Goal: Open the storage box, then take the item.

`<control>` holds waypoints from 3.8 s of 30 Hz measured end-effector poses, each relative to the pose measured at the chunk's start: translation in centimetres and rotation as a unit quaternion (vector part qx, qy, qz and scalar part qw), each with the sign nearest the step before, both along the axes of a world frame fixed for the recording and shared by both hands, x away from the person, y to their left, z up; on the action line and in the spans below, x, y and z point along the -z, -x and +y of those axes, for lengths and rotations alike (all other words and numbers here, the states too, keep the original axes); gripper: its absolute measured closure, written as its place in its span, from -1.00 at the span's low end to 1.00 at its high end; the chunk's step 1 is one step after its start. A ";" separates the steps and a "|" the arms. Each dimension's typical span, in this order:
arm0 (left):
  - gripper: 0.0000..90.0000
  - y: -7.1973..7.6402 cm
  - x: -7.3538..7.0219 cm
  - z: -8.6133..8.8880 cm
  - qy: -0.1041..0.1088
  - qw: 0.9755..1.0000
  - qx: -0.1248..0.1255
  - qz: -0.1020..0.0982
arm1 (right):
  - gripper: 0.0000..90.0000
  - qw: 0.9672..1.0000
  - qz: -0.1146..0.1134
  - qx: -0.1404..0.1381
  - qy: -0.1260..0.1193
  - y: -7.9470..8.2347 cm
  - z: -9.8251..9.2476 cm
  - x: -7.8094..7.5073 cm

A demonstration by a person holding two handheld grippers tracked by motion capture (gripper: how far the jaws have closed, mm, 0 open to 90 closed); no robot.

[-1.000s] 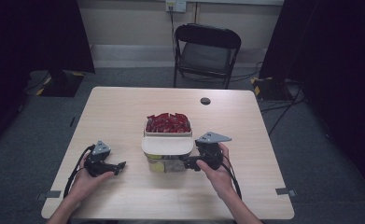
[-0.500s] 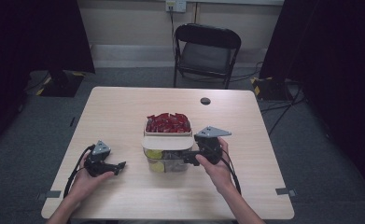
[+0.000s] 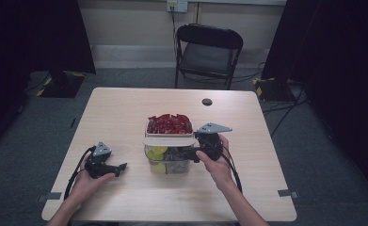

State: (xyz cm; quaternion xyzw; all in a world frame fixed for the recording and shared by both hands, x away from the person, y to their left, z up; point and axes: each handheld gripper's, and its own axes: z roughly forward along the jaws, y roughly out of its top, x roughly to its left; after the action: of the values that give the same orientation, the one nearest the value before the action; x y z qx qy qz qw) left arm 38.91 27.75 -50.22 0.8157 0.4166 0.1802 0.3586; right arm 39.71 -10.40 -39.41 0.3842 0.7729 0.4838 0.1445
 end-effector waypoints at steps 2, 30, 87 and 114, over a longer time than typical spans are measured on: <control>-0.72 0.0 0.0 0.0 0.000 1.000 0.000 0.000 | -0.67 1.000 0.000 -0.001 0.002 -0.1 0.0 0.0; -0.72 0.0 0.0 0.0 0.000 1.000 0.000 0.000 | -0.67 1.000 0.001 0.012 -0.015 -2.2 -0.4 -0.8; -0.47 2.3 -3.7 -1.0 0.074 0.996 0.041 -0.026 | -0.70 0.999 -0.002 0.031 -0.038 -4.2 -1.5 -1.1; -0.22 3.3 -7.6 -4.5 0.129 0.984 0.115 -0.047 | -0.69 0.999 -0.006 0.025 -0.037 -4.3 -1.0 -1.3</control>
State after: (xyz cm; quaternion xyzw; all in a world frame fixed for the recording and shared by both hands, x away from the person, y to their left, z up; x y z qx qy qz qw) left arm 35.61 23.23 -42.65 0.7954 0.3225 0.1210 0.4987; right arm 44.04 -11.41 -38.08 0.4054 0.7442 0.5102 0.1464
